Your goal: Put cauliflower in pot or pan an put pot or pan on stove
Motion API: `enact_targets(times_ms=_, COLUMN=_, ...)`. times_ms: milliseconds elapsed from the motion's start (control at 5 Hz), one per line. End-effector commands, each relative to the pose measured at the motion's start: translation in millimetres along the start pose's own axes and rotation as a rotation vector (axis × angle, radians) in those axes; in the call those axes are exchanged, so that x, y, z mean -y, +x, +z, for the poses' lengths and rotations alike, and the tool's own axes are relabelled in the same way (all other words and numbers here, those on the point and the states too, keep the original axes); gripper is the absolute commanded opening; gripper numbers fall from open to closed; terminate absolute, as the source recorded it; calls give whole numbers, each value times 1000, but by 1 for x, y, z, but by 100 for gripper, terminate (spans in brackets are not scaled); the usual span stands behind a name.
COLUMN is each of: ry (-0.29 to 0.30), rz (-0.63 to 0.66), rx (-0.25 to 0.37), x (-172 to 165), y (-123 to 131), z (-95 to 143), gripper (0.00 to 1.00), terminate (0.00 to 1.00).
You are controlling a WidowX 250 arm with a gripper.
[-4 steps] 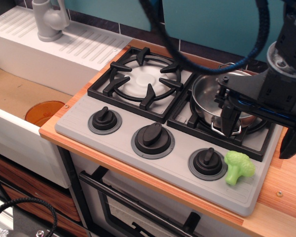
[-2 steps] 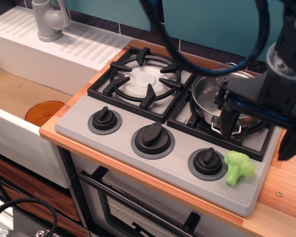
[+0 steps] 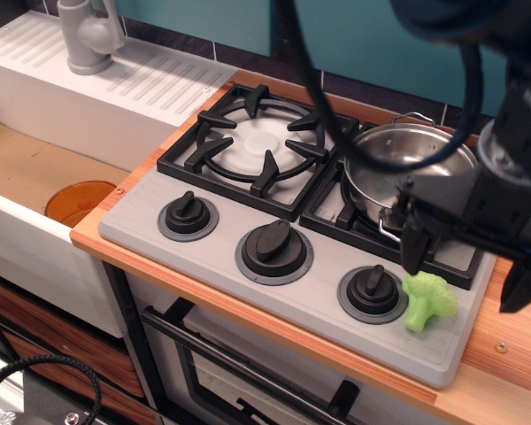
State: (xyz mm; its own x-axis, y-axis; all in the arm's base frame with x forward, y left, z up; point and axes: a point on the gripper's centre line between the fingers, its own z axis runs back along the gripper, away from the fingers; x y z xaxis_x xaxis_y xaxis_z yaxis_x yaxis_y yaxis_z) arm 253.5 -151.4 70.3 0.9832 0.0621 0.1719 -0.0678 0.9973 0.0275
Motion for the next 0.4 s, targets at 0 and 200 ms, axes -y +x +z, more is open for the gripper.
enact_targets(times_ms=0, ry=-31, rz=-5, rx=77, x=-1, y=13, z=-14, gripper=100, terminate=0)
enact_targets(times_ms=200, ry=-30, rz=-10, rx=114, x=0, y=15, z=-27, gripper=100, terminate=0)
